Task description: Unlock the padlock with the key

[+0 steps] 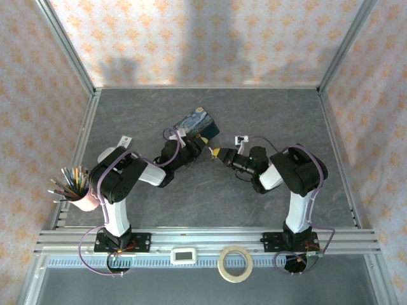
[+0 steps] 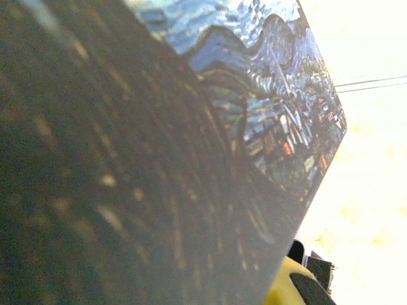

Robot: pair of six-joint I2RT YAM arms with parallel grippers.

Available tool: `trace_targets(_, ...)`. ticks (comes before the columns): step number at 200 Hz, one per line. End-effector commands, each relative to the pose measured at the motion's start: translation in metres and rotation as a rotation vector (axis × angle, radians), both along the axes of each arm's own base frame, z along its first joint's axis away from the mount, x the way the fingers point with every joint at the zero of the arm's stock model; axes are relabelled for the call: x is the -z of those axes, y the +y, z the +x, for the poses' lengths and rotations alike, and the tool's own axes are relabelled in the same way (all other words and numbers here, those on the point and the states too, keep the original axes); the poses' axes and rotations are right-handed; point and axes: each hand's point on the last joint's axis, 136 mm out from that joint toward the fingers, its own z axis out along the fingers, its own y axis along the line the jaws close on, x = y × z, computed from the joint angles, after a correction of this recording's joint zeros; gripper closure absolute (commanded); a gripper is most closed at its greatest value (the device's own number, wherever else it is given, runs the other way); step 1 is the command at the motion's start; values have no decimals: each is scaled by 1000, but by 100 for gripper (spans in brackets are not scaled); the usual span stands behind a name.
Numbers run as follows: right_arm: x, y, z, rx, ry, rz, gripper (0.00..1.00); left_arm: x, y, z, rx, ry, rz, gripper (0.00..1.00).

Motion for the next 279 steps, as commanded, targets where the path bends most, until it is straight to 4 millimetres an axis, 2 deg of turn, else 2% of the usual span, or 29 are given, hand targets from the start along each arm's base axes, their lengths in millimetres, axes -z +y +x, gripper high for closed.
trace_targets(1,-16,-1,4,8,-67,29,100,-30,-5,-3,16,-74,-43,100)
trace_targets(83,-26,5,12,-4,-93,56,100,-39,-15,-10,52,-90,-72,100)
trace_targets(131,-42,2,14,-20,-108,95,100,-33,-19,-16,86,-97,-53,100)
trace_targets(178,-51,3,19,-30,-39,175,100,-37,-24,-26,128,-124,-77,100)
trace_targets(212,-45,0,18,-14,2,221,100,-43,-22,-23,105,-130,-109,100)
trace_targets(279,-50,3,9,23,-19,239,100,-35,-7,-11,-34,-50,-67,100)
